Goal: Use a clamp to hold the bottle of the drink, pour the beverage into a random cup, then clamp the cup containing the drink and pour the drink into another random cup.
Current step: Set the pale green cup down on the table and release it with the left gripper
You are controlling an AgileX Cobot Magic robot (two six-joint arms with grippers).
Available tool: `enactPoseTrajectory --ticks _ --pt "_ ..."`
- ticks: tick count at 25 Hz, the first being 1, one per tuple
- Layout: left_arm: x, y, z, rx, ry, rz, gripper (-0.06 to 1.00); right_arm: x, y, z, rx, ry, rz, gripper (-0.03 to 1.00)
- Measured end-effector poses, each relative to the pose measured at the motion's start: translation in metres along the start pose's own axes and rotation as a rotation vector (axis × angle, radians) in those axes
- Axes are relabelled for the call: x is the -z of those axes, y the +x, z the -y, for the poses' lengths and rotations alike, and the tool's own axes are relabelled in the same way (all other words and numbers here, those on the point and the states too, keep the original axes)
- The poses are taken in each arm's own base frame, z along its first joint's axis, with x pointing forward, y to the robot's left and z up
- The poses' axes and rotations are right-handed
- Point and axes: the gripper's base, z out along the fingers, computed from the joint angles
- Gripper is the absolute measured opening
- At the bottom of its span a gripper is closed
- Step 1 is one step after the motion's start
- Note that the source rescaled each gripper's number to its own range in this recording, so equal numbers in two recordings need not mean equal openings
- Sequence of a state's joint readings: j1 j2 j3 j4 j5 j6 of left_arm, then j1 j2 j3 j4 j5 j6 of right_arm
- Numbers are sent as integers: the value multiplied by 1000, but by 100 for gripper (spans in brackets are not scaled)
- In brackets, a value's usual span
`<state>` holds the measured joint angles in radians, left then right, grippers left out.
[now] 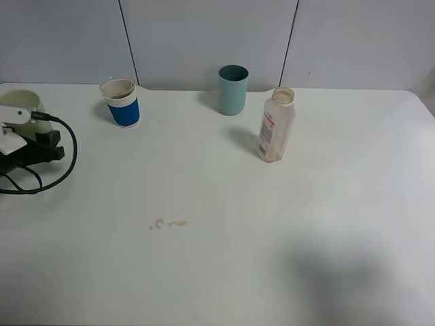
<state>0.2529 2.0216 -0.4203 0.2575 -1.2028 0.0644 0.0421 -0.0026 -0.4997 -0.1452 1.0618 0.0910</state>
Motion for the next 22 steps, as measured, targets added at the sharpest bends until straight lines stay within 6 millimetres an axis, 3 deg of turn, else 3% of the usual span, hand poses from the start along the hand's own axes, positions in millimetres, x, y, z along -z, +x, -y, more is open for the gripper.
enactPoseTrajectory --ticks 10,22 --pt "-21 3 -1 -19 37 16 0 0 0 0 0 0 0 100" --pt "-43 -14 -6 -26 55 105 0 0 0 0 0 0 0 100"
